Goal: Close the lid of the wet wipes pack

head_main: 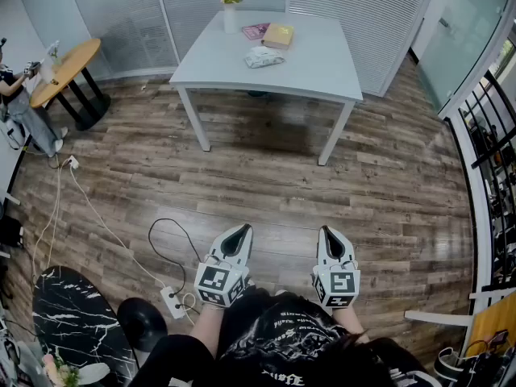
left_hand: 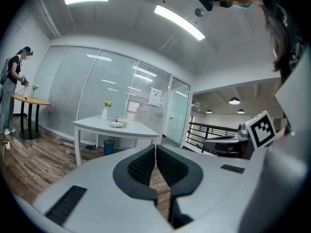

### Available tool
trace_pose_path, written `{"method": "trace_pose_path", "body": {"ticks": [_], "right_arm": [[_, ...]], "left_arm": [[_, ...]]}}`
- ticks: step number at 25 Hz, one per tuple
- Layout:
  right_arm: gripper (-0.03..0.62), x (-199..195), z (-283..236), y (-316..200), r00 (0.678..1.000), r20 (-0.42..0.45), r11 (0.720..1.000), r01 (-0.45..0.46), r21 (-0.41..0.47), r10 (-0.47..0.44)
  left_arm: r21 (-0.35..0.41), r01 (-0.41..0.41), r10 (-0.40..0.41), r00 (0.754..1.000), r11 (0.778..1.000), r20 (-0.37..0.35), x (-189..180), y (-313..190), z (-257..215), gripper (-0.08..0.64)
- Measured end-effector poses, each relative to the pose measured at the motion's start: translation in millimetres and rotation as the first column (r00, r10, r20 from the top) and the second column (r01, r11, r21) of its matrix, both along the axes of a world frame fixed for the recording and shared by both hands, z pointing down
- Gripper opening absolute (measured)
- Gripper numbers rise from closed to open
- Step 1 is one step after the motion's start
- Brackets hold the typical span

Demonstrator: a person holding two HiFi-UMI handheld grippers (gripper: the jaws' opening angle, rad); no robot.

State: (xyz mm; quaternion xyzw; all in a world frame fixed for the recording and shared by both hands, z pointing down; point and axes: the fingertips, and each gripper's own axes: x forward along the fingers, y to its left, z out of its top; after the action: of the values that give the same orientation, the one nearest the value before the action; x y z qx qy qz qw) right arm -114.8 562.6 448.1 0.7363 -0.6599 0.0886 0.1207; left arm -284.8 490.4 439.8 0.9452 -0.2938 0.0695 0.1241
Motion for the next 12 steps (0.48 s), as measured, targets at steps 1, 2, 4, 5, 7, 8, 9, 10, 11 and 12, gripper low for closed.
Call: {"method": "trace_pose_path", "body": {"ticks": [1, 2, 4, 5, 7, 8, 9, 10, 11, 12], "right_arm": [[-0.002, -0.4, -1.5, -1.9, 1.000, -0.010, 1.000, 0.004, 0.002, -0.003], [-0.002, -1.0, -2.9, -3.8, 1.000, -0.020, 1.000, 0.006, 0.004, -0.006], [-0.002, -3.3, -4.3, -8.0, 1.000, -0.031, 1.000, 0.007, 0.008, -0.007], [-0.002, -5.5, -4.5, -10.7, 0.999, -0.032, 1.000, 0.006, 0.010, -0.006], [-0.002, -12.1, -4.2, -18.0, 0.999, -0.035, 1.000, 0.003, 0.019, -0.003], [-0.002, -15.7, -4.0, -21.9, 0.999, -0.035, 1.000, 0.001, 0.026, 0.000], [-0.002, -18.8, -3.7, -25.9, 1.000, -0.030, 0.999, -0.003, 0.035, 0.004], [-0.002, -21.3, -3.6, -29.9, 1.000, -0.023, 0.999, -0.007, 0.042, 0.008], [-0.002, -23.8, -3.5, -33.7, 1.000, -0.018, 0.999, -0.010, 0.048, 0.011], [-0.002, -26.7, -3.1, -36.7, 1.000, -0.016, 0.999, -0.010, 0.049, 0.010]], "left_arm": [[0.007, 0.000, 0.000, 1.000, 1.000, 0.005, -0.2, -0.4, -1.2, 0.014], [0.015, 0.000, 0.000, 1.000, 1.000, 0.009, -0.6, -1.0, -2.6, 0.014], [0.030, 0.000, 0.000, 1.000, 1.000, 0.013, -3.1, -3.3, -5.6, 0.014], [0.036, 0.000, 0.000, 1.000, 0.999, 0.013, -5.4, -5.4, -7.1, 0.014], [0.045, -0.001, 0.001, 1.000, 0.999, 0.009, -12.2, -10.9, -8.7, 0.014], [0.047, -0.003, 0.003, 1.000, 0.999, 0.008, -16.0, -13.8, -8.5, 0.014], [0.047, -0.007, 0.007, 1.000, 0.999, 0.006, -19.1, -16.7, -7.9, 0.014], [0.045, -0.012, 0.012, 1.000, 0.999, 0.004, -21.4, -19.5, -7.4, 0.014], [0.042, -0.018, 0.018, 1.000, 0.999, 0.001, -22.8, -21.9, -6.8, 0.014], [0.037, -0.026, 0.026, 1.000, 0.999, -0.002, -23.9, -23.4, -5.9, 0.014]]}}
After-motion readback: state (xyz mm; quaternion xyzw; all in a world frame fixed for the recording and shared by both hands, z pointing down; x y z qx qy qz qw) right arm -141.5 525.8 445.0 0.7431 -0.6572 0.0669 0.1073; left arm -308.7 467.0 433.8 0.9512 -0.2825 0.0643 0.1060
